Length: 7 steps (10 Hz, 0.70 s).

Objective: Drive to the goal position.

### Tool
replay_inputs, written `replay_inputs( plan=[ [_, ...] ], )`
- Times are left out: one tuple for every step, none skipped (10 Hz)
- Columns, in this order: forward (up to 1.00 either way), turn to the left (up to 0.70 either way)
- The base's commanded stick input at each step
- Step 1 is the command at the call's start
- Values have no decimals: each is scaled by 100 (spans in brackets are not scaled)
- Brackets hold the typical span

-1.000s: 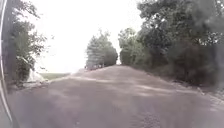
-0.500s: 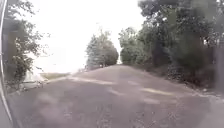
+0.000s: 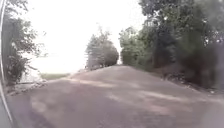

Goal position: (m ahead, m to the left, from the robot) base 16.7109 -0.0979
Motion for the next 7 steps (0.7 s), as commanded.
replay_inputs(
  plan=[
    [70,0],
    [70,0],
    [70,0],
    [70,0],
    [70,0],
    [70,0],
    [70,0]
  ],
)
